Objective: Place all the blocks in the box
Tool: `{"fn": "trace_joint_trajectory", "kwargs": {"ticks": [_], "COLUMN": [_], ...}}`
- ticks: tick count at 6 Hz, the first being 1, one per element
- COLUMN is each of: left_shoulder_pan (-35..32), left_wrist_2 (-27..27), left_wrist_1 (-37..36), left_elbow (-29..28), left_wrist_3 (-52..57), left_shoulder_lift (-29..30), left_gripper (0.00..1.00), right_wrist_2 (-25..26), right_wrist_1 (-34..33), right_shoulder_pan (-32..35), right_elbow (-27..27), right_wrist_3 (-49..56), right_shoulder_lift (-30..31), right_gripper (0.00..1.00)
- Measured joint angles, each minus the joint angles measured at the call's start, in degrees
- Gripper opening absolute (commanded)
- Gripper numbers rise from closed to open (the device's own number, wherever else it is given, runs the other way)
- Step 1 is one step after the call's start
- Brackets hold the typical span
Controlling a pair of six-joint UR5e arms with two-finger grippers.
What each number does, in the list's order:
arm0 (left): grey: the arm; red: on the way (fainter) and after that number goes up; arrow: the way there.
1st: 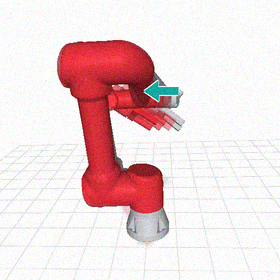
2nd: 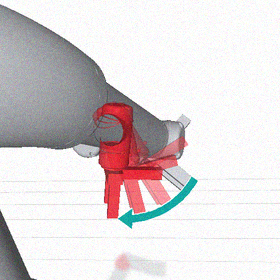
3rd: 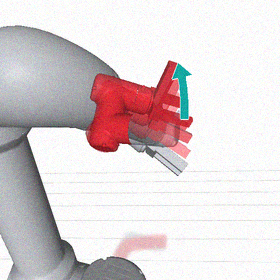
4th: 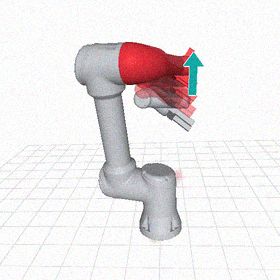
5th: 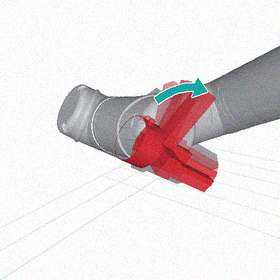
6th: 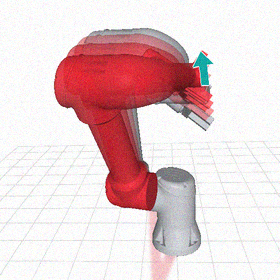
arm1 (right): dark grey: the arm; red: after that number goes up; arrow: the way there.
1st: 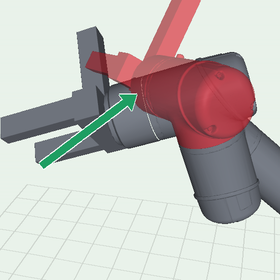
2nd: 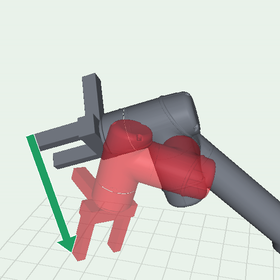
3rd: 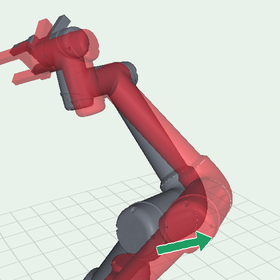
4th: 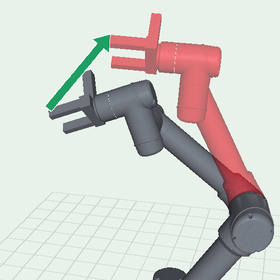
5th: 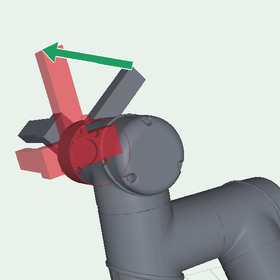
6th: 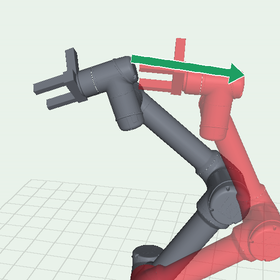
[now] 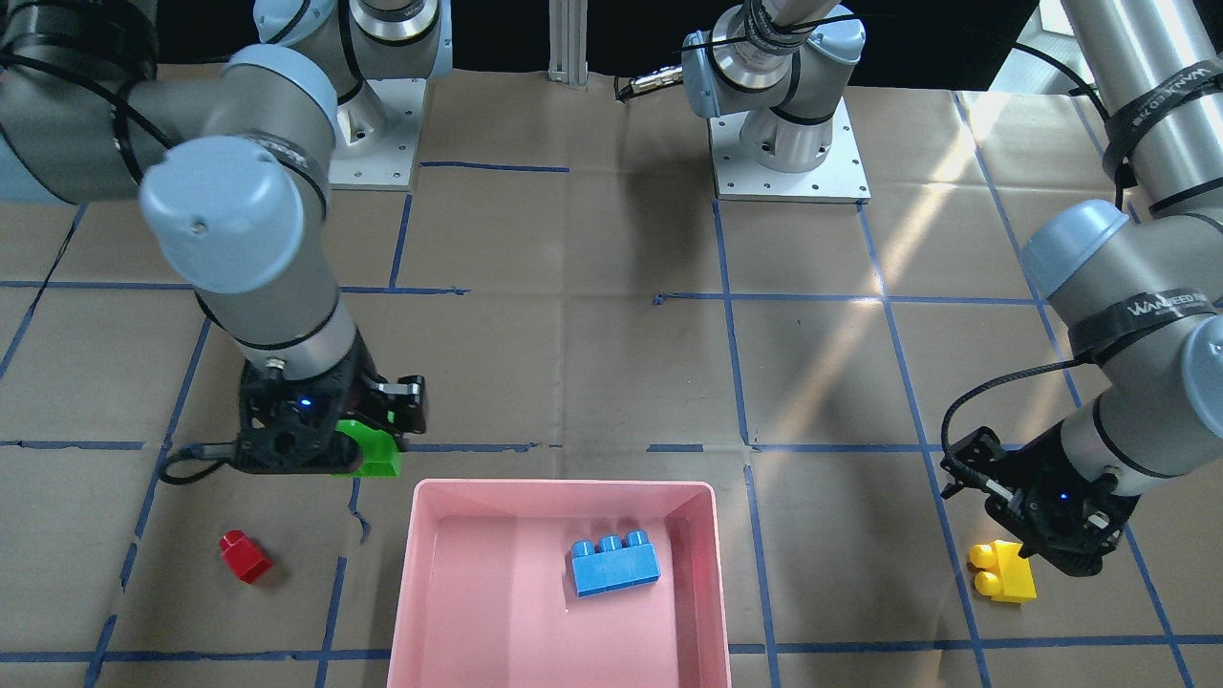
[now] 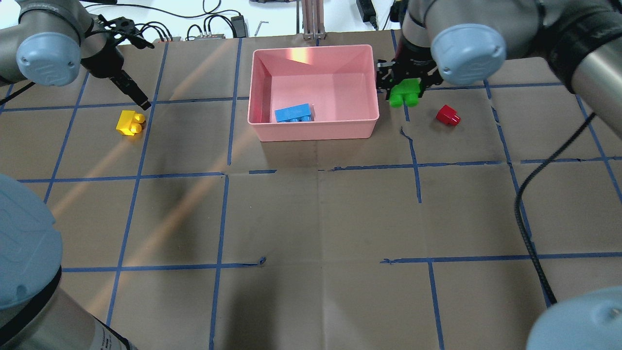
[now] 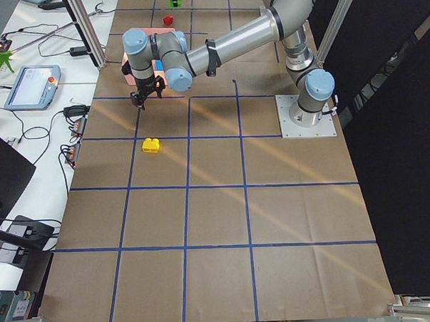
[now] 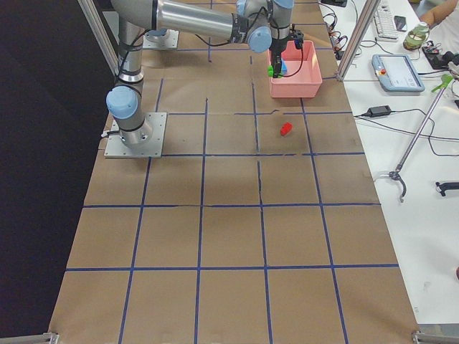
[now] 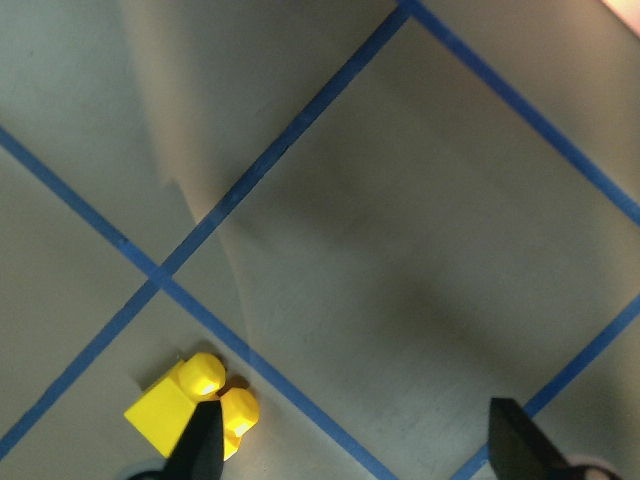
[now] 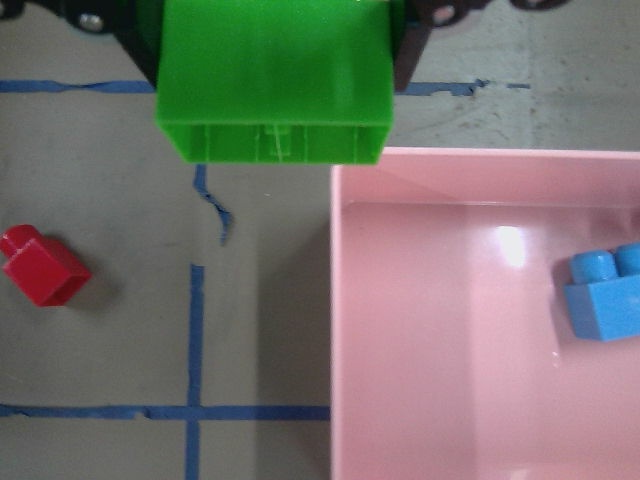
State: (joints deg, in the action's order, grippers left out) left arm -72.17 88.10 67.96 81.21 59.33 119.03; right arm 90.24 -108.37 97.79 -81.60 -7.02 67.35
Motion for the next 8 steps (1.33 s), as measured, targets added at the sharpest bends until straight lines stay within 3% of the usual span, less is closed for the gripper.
{"fn": "trace_joint_trajectory", "kwargs": {"ticks": [2,5,6,7,8], "left_shoulder_pan": [2.78,5.11,5.23,5.26,5.28], "left_wrist_2": [0.19,0.26,0.83,1.77,2.37], "left_wrist_1": [-3.58,-5.06,-6.65,-8.05,-8.87], "left_elbow": [-0.27,-0.63,-0.61,-0.63,-0.63], "left_wrist_3": [-7.74,-13.32,-13.86,-14.07,-14.25], "left_shoulder_lift": [4.39,8.58,9.66,10.57,11.38], "left_gripper": [0.93,0.93,0.93,0.93,0.86], "right_wrist_2": [-0.26,-0.45,-1.14,-2.65,-3.98], "right_wrist_1": [-0.29,-5.19,-6.03,-6.33,-6.45], "right_shoulder_pan": [3.39,3.71,3.72,3.79,3.88], "right_elbow": [6.65,7.71,7.73,7.73,7.71], "right_wrist_3": [-2.62,-1.61,-1.69,-1.77,-1.86], "right_shoulder_lift": [-8.74,-15.28,-16.51,-17.27,-17.63], "right_gripper": [0.57,0.6,0.65,0.86,0.99]}}
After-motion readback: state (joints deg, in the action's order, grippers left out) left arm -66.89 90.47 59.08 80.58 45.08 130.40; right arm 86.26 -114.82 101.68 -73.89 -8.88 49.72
